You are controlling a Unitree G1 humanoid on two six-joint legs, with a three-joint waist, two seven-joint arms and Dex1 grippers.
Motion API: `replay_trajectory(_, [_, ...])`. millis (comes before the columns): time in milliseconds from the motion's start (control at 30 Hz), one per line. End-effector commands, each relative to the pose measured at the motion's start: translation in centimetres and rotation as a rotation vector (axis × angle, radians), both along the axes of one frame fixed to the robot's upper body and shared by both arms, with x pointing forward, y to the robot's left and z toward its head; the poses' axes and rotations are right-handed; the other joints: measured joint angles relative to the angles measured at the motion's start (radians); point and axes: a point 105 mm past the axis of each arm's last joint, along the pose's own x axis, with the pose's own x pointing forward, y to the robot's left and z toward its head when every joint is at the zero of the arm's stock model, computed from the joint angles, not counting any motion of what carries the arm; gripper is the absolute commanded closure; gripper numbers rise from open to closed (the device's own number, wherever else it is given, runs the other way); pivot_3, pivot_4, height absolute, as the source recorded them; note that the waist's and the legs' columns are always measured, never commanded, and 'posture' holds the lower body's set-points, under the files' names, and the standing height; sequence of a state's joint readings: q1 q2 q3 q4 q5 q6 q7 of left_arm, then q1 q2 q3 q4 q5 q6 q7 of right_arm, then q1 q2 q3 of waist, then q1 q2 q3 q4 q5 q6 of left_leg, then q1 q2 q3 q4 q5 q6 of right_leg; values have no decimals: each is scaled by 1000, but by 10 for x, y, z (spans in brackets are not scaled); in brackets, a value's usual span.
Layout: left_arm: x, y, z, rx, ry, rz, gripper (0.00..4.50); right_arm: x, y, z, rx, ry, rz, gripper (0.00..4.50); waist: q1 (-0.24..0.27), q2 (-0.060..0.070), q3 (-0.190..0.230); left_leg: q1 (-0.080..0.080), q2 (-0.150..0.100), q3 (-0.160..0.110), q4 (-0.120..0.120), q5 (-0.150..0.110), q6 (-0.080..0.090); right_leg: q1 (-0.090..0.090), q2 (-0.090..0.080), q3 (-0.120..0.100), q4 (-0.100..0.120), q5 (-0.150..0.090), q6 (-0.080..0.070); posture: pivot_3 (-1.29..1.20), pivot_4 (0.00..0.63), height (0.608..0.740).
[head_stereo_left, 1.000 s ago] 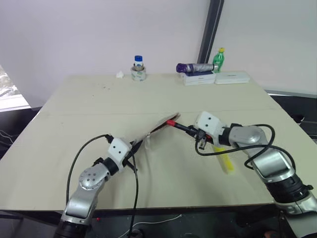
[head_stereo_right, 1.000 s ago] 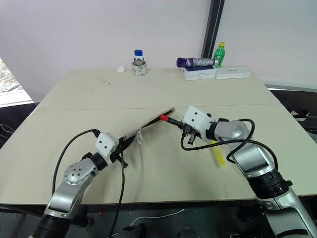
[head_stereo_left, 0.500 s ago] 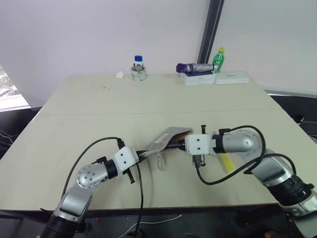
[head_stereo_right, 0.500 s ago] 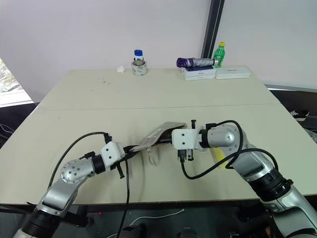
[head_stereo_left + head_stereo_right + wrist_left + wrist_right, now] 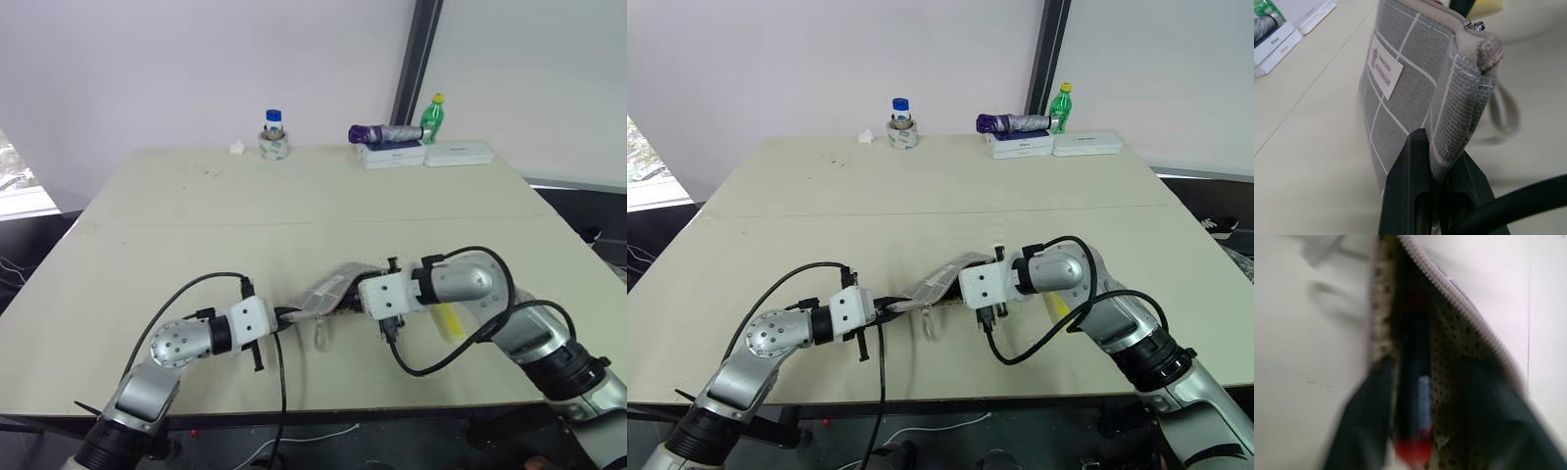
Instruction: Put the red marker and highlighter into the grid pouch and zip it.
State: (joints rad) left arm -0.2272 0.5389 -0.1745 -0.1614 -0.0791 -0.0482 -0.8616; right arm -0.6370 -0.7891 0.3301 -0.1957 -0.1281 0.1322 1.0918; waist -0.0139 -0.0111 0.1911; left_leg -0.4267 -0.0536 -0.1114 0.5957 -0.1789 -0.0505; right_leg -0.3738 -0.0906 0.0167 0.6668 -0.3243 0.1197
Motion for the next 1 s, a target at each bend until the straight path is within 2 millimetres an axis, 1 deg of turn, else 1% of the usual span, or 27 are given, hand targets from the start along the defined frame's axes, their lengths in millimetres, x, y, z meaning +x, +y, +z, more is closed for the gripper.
replay_trajectory(33, [2, 5, 9, -75, 1, 53, 4500, -1, -12, 34, 98, -46, -49, 1826, 1, 0, 0, 0, 0, 0, 0, 0, 0, 0, 0, 0, 0, 0, 0, 0, 150, 740])
replay_trajectory(167, [9, 11, 8, -112, 7, 122, 4500, 3, -36, 52, 214, -5, -173, 1826, 1, 0, 0, 0, 0, 0, 0, 0, 0, 0, 0, 0, 0, 0, 0, 0, 150, 740])
replay_trajectory(200, [15, 14, 10, -129, -9, 161, 4500, 4, -46, 56, 275, 31, -235, 1826, 2, 0, 0, 0, 0, 0, 0, 0, 0, 0, 0, 0, 0, 0, 0, 0, 150, 740])
replay_trajectory(267, [24, 18, 14, -164, -36, 226, 4500, 4, -66, 54, 358, 113, -352, 1826, 3, 0, 0, 0, 0, 0, 0, 0, 0, 1, -1, 0, 0, 0, 0, 0, 150, 740])
replay_trajectory(300, [26, 19, 15, -172, -48, 249, 4500, 4, -74, 51, 373, 127, -396, 1826, 4, 0, 0, 0, 0, -1, 0, 0, 0, 1, -1, -1, 0, 0, 0, 0, 150, 740])
replay_trajectory(367, [29, 17, 14, -174, -62, 266, 4500, 4, -95, 35, 395, 171, -533, 1826, 7, 0, 0, 0, 0, -1, 1, 0, 0, 1, -1, -1, 0, 0, 0, 0, 150, 740])
replay_trajectory(467, [32, 9, 16, -197, -84, 281, 4500, 1, -131, 4, 496, 310, -806, 1826, 6, 0, 0, 0, -1, 0, 1, 0, 1, 1, -2, -1, 0, 0, 0, 0, 150, 740])
replay_trajectory(567, [34, 2, 16, -205, -94, 284, 4500, -9, -152, -19, 516, 373, -962, 1826, 5, 0, 0, 0, -2, 0, 1, 0, 1, 1, -2, -1, 0, 0, 0, 0, 150, 740])
replay_trajectory(633, [36, -3, 14, -210, -88, 277, 4500, -17, -160, -33, 513, 402, -1027, 1826, 3, 0, 0, 0, -2, 0, 1, 0, 1, 1, -2, -1, 0, 0, 0, 0, 150, 740])
replay_trajectory(700, [37, -7, 15, -221, -81, 270, 4500, -22, -162, -40, 554, 445, -1077, 1826, 0, 0, -1, 0, -2, 1, 1, 0, 1, 1, -2, -1, 0, 0, 0, 0, 150, 740])
replay_trajectory(767, [38, -10, 15, -227, -77, 259, 4500, -25, -162, -46, 591, 484, -1116, 1826, 1, 0, -1, 1, -2, 1, 1, 0, 1, 2, -1, -1, 0, 0, 0, 0, 150, 740])
replay_trajectory(833, [39, -13, 15, -229, -74, 242, 4500, -29, -158, -52, 626, 530, -1138, 1826, 2, 0, -1, 1, -2, 1, 2, 0, 1, 2, 0, -1, 0, 0, 0, 0, 150, 740])
replay_trajectory(933, [39, -15, 15, -229, -72, 232, 4500, -30, -154, -55, 639, 536, -1146, 1826, 3, 0, -1, 1, -2, 1, 2, 0, 1, 3, 0, -1, 0, 0, 0, 0, 150, 740])
replay_trajectory(1000, [39, -15, 14, -226, -72, 228, 4500, -28, -154, -51, 654, 512, -1147, 1826, 3, 0, -1, 1, -2, 1, 2, 0, 1, 3, 0, -1, 0, 0, 0, 0, 150, 740])
